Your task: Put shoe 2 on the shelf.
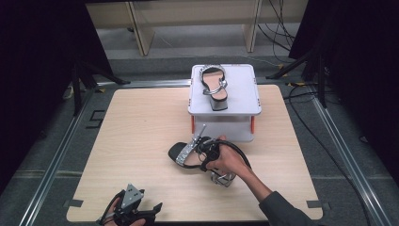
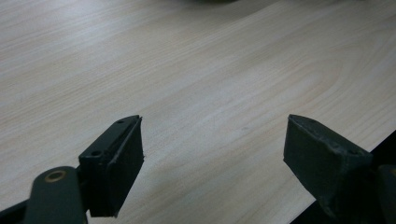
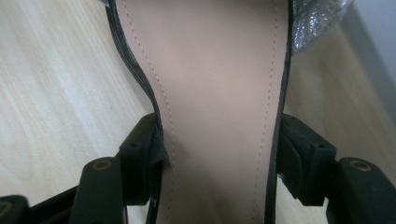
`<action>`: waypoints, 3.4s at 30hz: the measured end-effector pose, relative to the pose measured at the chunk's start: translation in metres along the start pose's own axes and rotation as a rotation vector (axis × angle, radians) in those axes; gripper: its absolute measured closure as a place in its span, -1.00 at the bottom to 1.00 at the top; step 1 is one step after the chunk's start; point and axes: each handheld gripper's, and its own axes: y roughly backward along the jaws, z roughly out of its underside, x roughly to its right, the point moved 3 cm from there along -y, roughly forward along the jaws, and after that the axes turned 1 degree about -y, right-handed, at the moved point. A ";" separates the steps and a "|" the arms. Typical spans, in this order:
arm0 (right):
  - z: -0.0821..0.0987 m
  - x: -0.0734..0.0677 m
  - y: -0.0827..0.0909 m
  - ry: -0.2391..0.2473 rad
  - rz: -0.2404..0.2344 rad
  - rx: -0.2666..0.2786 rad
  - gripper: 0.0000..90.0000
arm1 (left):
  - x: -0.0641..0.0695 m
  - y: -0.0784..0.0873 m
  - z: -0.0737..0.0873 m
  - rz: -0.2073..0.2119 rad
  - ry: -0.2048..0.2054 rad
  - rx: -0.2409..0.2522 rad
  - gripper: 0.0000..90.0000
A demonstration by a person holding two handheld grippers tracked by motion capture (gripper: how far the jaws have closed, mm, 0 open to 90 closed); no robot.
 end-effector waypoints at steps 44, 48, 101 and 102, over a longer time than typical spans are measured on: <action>-0.077 -0.010 0.137 0.063 -0.027 0.153 -0.06 | 0.000 0.002 -0.001 -0.001 0.004 0.018 -0.56; -0.094 0.001 0.173 0.036 0.019 0.205 -0.06 | 0.000 0.002 -0.001 -0.005 0.001 0.017 -0.56; -0.034 0.225 0.177 -0.865 0.227 0.108 -0.06 | 0.008 0.003 -0.003 0.024 -0.007 0.018 -0.56; -0.034 0.225 0.177 -0.865 0.227 0.108 -0.06 | 0.008 0.003 -0.004 0.029 -0.003 0.022 -0.56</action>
